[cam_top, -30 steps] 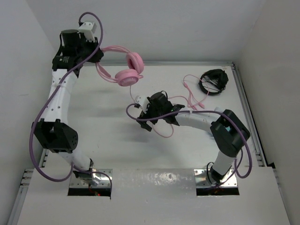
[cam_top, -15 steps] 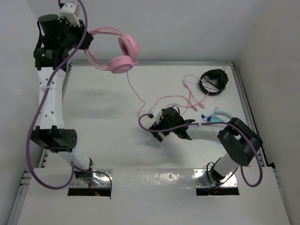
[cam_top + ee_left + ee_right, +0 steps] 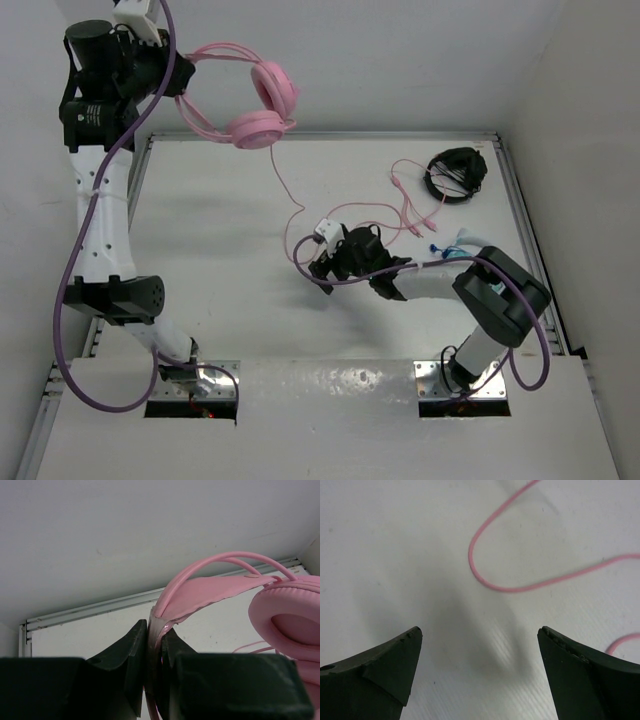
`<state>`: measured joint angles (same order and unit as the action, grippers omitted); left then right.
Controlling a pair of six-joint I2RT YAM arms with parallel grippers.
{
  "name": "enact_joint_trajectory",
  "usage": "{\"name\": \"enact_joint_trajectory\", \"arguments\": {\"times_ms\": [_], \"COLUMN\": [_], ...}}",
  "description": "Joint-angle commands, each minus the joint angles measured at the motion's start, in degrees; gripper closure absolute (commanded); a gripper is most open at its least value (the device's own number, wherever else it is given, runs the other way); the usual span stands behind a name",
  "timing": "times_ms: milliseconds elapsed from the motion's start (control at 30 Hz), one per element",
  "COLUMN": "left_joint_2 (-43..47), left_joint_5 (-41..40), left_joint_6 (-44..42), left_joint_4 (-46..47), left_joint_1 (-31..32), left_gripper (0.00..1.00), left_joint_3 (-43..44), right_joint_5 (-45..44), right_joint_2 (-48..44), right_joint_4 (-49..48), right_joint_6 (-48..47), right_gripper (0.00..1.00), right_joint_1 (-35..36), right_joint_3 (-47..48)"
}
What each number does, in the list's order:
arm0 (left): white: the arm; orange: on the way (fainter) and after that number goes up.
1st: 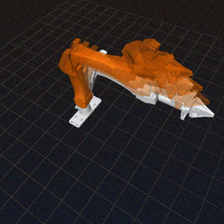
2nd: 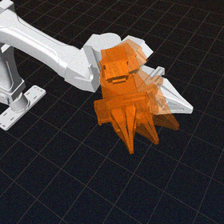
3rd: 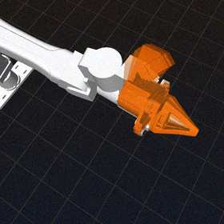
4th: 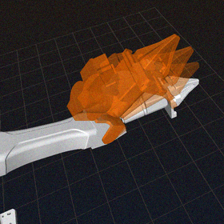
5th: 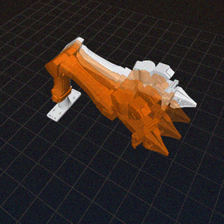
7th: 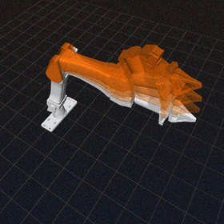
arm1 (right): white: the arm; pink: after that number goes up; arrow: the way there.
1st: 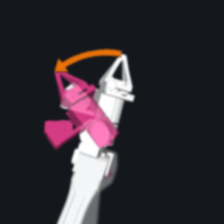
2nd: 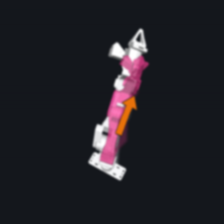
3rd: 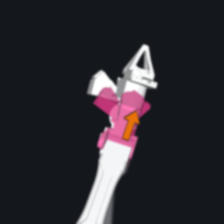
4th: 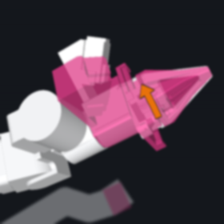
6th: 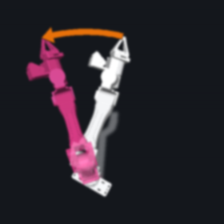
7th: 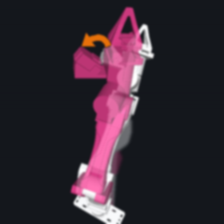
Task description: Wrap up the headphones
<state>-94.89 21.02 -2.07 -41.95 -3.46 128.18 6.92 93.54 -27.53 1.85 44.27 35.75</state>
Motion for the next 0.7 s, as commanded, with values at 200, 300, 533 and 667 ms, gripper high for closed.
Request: {"name": "enact_joint_trajectory", "arguments": {"times_ms": [200,300,533,667], "left_joint_2": [1.82,1.73,1.46,1.82], "left_joint_5": [0.52,0.87,1.22,1.66], "left_joint_6": [3.56,4.17,4.79,5.23], "left_joint_4": [4.07,4.07,3.63,3.2], "left_joint_1": [-0.14,-0.14,-0.31,-0.23], "left_gripper": [1.0,1.0,1.0,1.0], "left_joint_3": [3.57,3.83,8.05,9.45], "right_joint_5": [7.85,5.4,-1.37,-4.63], "right_joint_2": [15.7,20.44,27.74,30.12], "right_joint_4": [8.35,2.78,-6.84,-4.81], "right_joint_6": [-5.83,4.16,15.64,18.19], "right_gripper": [0.03,0.04,0.09,0.19], "right_joint_1": [0.99,0.99,1.95,3.01], "right_joint_3": [23.98,26.74,29.81,31.84]}}
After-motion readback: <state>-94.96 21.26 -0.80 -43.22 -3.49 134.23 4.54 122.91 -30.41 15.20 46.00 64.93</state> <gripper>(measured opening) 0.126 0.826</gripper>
